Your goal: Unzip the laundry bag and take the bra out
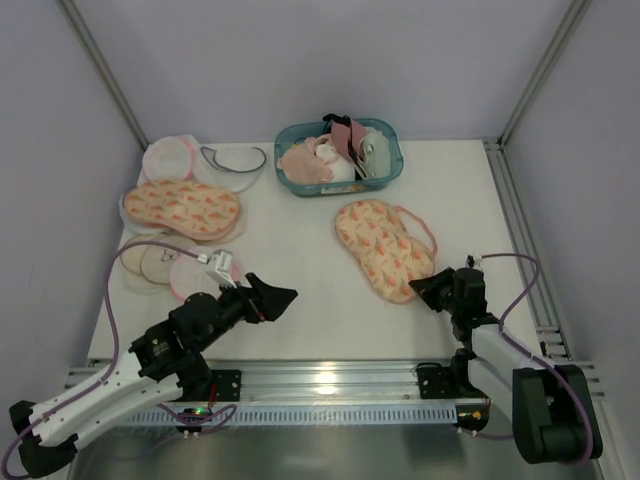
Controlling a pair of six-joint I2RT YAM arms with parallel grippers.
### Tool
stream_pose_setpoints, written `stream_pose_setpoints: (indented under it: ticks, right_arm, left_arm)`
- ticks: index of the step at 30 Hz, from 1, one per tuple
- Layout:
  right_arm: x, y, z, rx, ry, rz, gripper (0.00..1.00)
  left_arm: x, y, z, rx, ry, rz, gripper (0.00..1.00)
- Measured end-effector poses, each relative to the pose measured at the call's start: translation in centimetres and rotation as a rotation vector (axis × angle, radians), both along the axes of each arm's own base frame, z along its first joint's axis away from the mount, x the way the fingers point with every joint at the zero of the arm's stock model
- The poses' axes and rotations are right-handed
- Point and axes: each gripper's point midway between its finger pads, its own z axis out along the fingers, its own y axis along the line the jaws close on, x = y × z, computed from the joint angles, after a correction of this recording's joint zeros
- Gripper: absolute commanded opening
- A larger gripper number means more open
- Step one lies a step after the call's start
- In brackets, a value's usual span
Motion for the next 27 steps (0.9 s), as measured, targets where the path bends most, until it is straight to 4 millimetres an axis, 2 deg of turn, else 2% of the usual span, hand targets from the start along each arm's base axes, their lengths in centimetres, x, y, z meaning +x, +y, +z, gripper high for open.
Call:
stream_pose_setpoints:
  ticks: [4,8,12,15,17,22,27]
  right_arm:
    - [0.5,1.1,1.1,0.05,-0.048,0.044,0.04]
    - [0.1,2.7,2.6,0.121,-0.086,0.123,0.04]
    - [-0.7,4.6,5.2,0.233,-0.132,0.199,0.04]
    - [-1.0,5.3,7.0,0.312,-0.156,0.214,0.04]
    - [-1.1,5.6,8.2,0.364,-0.168,0.212,0.04]
    - [-1.3,6.2,10.3,0.464,-0.185,0.209,0.04]
    - [-1.5,6.9,11.3,0.52,-0.175,0.226,0.04]
  left_arm:
    - [-0.1,0.1,-0.6,-0.011,0.012,0.003,0.99]
    - [-0.2,-0.3,-1.5,-0.027,0.027,-0.008,1.0]
    - [-0.2,-1.7,-3.0,-0.072,0.069,-0.031,1.0]
    - [-0.2,-2.9,-4.5,-0.092,0.118,-0.049,0.99]
    - [0.0,-3.6,-4.8,-0.108,0.14,-0.055,1.0]
    - [0.3,-5.4,-3.7,-0.177,0.134,-0.057,0.99]
    - [1.1,-6.8,-1.4,-0.263,0.056,-0.034,0.99]
